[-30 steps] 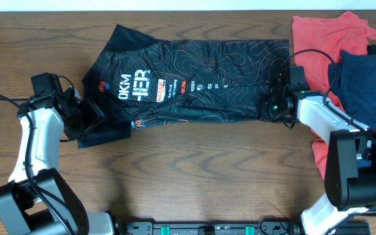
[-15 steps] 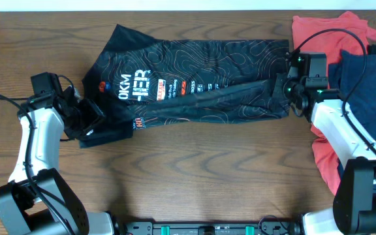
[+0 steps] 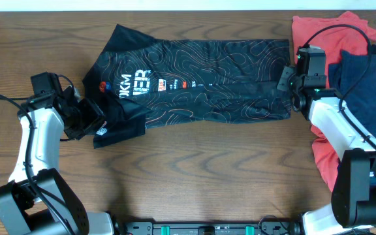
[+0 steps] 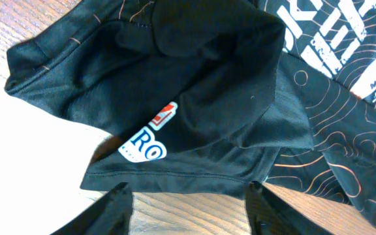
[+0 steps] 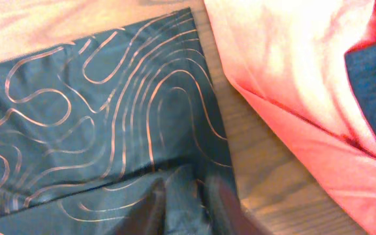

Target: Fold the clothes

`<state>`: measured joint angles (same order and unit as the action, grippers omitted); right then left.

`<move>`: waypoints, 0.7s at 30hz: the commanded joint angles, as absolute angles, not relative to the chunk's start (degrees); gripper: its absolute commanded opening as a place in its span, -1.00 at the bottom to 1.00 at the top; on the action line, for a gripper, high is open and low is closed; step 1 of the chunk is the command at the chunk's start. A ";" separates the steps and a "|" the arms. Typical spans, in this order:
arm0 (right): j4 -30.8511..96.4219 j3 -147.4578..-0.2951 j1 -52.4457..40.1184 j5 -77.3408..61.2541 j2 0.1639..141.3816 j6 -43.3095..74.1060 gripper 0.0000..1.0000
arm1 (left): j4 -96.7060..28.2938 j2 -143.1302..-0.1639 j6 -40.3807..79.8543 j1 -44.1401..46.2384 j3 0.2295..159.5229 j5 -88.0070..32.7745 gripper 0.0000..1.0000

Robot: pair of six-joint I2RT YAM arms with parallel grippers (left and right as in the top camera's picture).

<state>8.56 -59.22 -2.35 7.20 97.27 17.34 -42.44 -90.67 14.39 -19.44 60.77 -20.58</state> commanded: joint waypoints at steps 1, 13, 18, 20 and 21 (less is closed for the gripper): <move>10.26 -59.86 -2.15 8.73 97.62 17.76 -0.34 | -42.61 -91.00 14.24 -19.40 60.23 -20.01 0.22; 23.05 -58.41 -2.22 5.54 97.65 17.74 -0.43 | -39.07 -93.43 12.53 -14.06 60.20 -19.62 0.23; 23.22 -58.00 -2.26 4.27 98.32 17.02 -0.45 | -37.12 -97.86 12.56 -12.73 60.20 -18.46 0.23; 23.22 -58.00 -2.26 1.85 99.26 15.75 -0.42 | -36.51 -99.85 12.53 -12.67 60.20 -18.35 0.23; 23.33 -58.00 -2.26 1.21 99.61 15.57 -0.38 | -36.32 -100.51 12.53 -12.67 60.20 -18.37 0.22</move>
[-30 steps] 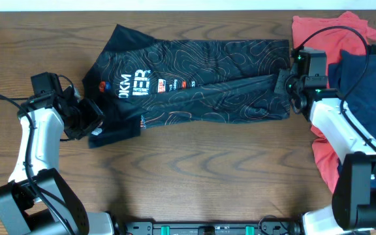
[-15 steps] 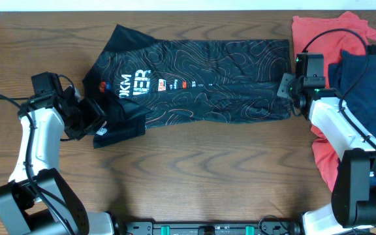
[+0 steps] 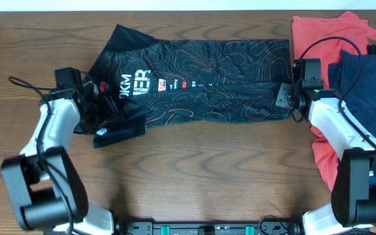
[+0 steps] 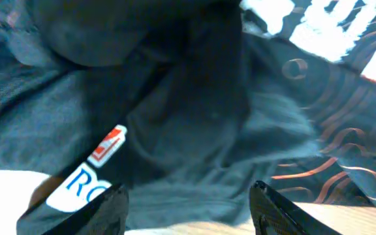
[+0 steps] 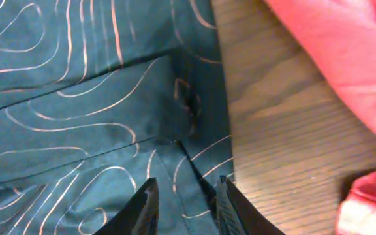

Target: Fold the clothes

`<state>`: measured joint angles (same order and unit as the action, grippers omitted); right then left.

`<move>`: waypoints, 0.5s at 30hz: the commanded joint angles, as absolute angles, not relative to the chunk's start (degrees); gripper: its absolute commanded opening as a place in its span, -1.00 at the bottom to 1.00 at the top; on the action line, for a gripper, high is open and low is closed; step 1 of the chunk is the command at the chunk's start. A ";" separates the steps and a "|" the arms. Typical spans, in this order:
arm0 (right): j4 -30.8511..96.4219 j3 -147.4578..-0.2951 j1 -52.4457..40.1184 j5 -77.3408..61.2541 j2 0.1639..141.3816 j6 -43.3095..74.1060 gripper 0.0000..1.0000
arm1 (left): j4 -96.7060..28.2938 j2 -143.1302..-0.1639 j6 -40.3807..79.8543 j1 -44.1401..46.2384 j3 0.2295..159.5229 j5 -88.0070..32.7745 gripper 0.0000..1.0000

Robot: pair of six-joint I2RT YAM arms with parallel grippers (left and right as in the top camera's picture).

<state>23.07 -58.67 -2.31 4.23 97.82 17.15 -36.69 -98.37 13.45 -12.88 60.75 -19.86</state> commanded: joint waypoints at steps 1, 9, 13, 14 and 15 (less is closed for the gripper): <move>23.49 -58.00 -2.26 1.04 100.33 15.59 -0.36 | -36.10 -101.16 12.56 -12.67 60.20 -18.37 0.22; 25.32 -58.00 -2.31 1.02 105.03 15.59 -0.46 | -35.27 -101.89 12.53 -12.67 60.66 -19.20 -0.88; 28.64 -58.00 -2.04 1.15 104.90 16.34 -0.67 | -35.24 -100.57 12.32 -12.95 62.72 -20.29 -0.88; 29.74 -58.00 -1.85 1.83 104.90 17.65 -0.71 | -34.98 -100.12 12.34 -13.10 63.44 -20.29 -0.88; 31.31 -58.00 -1.61 3.01 104.90 19.79 -0.73 | -34.39 -99.55 12.36 -13.30 64.27 -20.32 -0.88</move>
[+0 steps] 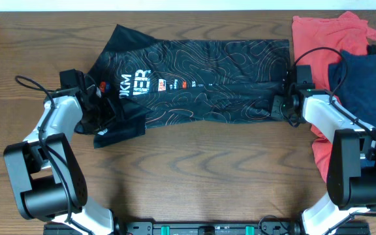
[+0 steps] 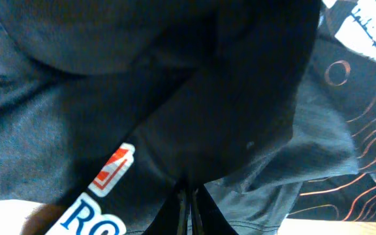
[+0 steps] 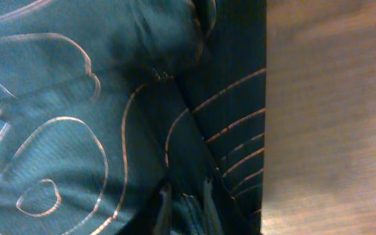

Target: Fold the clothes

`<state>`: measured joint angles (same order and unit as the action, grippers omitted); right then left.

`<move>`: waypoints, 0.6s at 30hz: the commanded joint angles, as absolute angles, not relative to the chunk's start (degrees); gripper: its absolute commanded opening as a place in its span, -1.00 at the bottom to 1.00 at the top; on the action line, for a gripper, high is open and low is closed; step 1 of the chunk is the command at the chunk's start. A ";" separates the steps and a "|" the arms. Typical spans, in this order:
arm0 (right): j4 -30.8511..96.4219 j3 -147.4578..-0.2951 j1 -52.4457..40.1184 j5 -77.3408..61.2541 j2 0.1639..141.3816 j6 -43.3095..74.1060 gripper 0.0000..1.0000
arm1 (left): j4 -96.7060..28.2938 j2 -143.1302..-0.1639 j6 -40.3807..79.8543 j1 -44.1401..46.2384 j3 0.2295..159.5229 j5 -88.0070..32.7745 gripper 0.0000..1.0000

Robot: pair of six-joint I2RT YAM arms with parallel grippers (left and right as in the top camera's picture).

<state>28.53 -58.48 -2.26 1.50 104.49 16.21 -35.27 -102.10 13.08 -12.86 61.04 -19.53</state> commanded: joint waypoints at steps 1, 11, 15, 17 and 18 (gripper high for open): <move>32.25 -58.00 -1.43 3.66 104.90 21.04 -0.75 | -33.65 -99.18 12.38 -13.32 64.77 -20.29 -0.88; 35.18 -58.00 -0.64 4.51 104.90 22.68 -0.77 | -20.49 -97.36 16.51 -13.54 65.60 -26.65 -0.88; 35.16 -58.00 -0.64 4.51 104.90 22.68 -0.77 | -14.50 -97.32 19.86 -13.58 65.60 -26.02 -0.88; 35.16 -58.00 -0.64 4.51 104.90 22.68 -0.78 | -12.86 -97.32 19.88 -13.58 65.60 -23.92 -0.88; 35.16 -58.00 -0.64 4.51 104.90 22.68 -0.77 | -12.23 -97.32 20.10 -13.58 65.60 -22.79 -0.88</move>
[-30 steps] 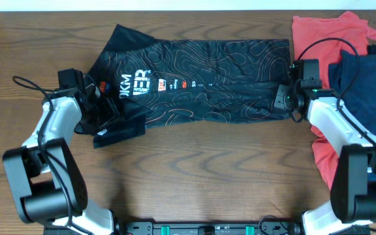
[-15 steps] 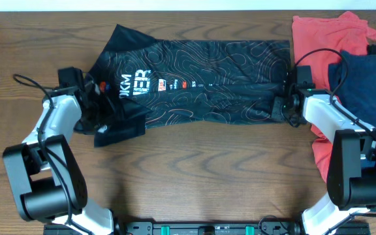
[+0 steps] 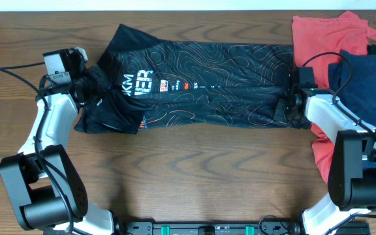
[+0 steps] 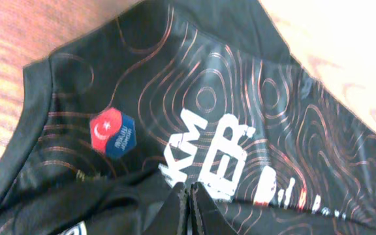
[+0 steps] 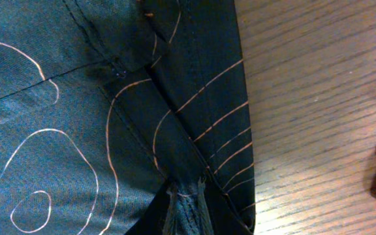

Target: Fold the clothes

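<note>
A black shirt (image 3: 201,85) with thin orange contour lines and white lettering lies spread across the table's far half. At its left end my left gripper (image 3: 91,83) is shut on the shirt's sleeve, with the fabric bunched and lifted beside it; the left wrist view shows the gripper (image 4: 189,196) pinching cloth below the lettering (image 4: 214,147). My right gripper (image 3: 289,108) is shut on the shirt's lower right hem; in the right wrist view the gripper (image 5: 187,199) holds a pinch of hem (image 5: 201,140).
A red garment (image 3: 328,29) and a dark blue garment (image 3: 371,85) are piled at the right edge, right behind my right arm. Bare wooden table (image 3: 194,176) runs along the front.
My left gripper has moved up and to the left with the sleeve in it, so the lower left of the shirt is pulled up off the table. The right gripper still holds the hem.
Both grippers stood open at the two ends of the shirt, the left by the loose sleeve, the right by the hem corner. They came down on the cloth and shut. Now the left has carried the sleeve up-left while the right keeps hold of the hem.
</note>
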`<state>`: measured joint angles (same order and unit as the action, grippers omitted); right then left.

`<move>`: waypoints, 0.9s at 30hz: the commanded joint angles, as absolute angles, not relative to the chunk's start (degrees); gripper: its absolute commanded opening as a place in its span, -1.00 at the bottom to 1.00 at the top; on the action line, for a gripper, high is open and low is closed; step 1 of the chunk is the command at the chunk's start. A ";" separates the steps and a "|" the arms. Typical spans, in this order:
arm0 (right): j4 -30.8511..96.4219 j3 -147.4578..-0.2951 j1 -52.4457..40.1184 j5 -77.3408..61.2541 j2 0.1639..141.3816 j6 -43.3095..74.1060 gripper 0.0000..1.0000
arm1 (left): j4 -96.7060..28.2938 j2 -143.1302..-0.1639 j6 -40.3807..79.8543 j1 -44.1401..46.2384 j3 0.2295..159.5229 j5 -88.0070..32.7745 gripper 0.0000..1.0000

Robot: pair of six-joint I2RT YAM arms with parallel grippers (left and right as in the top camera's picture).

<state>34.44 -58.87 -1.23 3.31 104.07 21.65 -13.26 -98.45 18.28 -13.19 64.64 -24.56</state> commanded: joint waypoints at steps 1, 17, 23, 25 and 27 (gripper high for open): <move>35.14 -58.00 -0.64 4.51 104.90 22.68 -0.77 | -11.77 -97.32 20.32 -13.58 65.60 -21.93 -0.88; 35.00 -58.00 -0.64 4.43 104.90 22.68 -0.63 | -20.67 -100.16 14.17 -12.78 63.00 -19.57 0.19; 35.16 -58.00 -0.64 4.27 104.90 22.68 -0.63 | -17.63 -103.70 13.98 -12.78 63.00 -19.64 0.14; 35.14 -58.00 -0.64 4.27 104.90 22.68 -0.63 | -16.99 -104.68 13.98 -12.78 63.00 -19.86 0.10; 35.16 -58.00 -0.64 4.25 104.90 22.68 -0.64 | -16.51 -105.47 13.98 -12.78 63.00 -19.86 -0.01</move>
<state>34.50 -58.87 -1.23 3.42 104.07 22.00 -16.97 -103.94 15.16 -12.95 63.59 -20.53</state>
